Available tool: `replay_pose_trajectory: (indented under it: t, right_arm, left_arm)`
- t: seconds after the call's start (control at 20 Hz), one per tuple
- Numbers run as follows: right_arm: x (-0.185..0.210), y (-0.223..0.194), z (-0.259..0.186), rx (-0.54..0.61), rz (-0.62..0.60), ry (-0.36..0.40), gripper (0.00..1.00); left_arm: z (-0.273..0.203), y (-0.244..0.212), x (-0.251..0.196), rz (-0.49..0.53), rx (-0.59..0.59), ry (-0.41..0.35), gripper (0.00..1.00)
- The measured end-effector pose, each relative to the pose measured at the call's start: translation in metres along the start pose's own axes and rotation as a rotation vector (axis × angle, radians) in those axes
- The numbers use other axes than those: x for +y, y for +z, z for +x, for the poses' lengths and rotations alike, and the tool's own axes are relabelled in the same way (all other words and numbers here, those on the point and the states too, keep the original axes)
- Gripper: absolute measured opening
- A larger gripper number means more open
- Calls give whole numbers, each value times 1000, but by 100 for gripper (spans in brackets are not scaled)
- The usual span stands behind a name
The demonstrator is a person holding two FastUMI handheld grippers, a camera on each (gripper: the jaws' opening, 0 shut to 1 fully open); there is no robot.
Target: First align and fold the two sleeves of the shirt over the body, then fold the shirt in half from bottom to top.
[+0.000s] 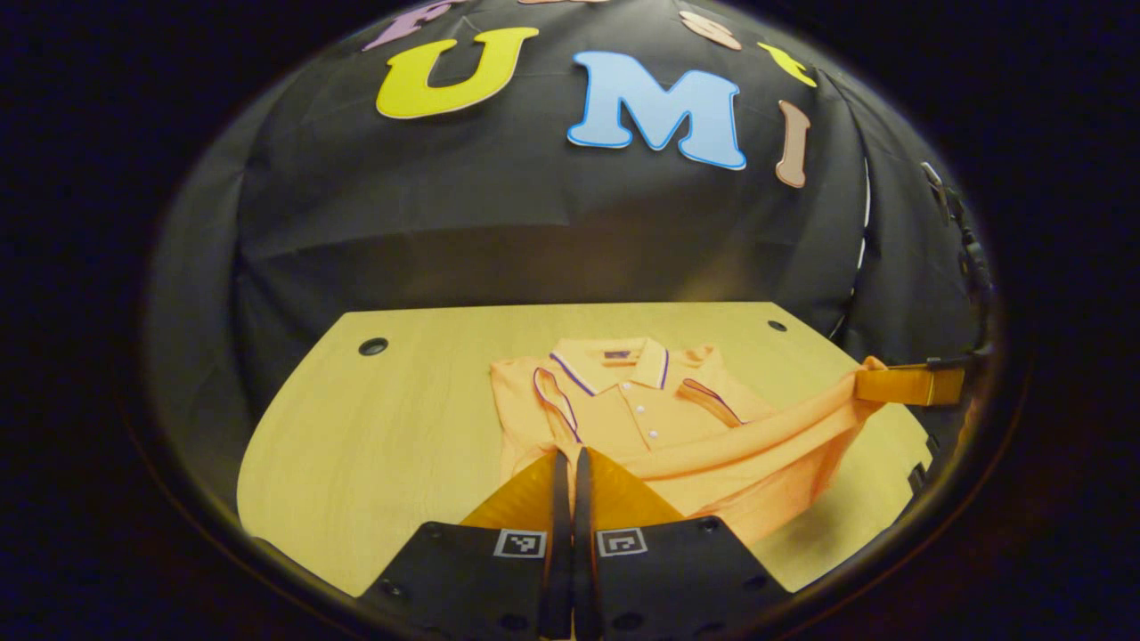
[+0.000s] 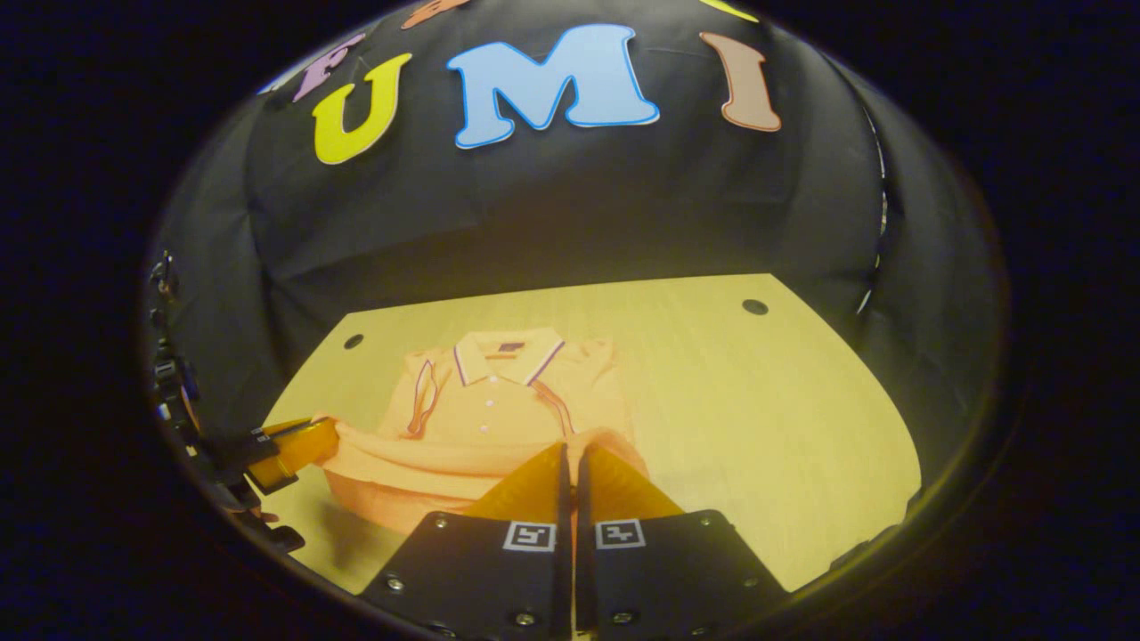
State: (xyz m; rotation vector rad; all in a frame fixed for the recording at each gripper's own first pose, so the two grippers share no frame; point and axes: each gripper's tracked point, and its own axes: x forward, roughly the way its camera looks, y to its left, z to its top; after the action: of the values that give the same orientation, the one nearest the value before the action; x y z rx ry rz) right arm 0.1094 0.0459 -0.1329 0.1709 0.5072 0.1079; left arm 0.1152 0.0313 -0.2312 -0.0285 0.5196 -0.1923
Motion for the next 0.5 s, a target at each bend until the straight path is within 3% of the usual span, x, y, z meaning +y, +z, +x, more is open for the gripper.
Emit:
replay_pose_trajectory:
  t: [0.5]
  right_arm:
    - [0,47,108,35,-31,-90,2]
  left_arm:
    - [122,40,36,-12,-1,-35,7]
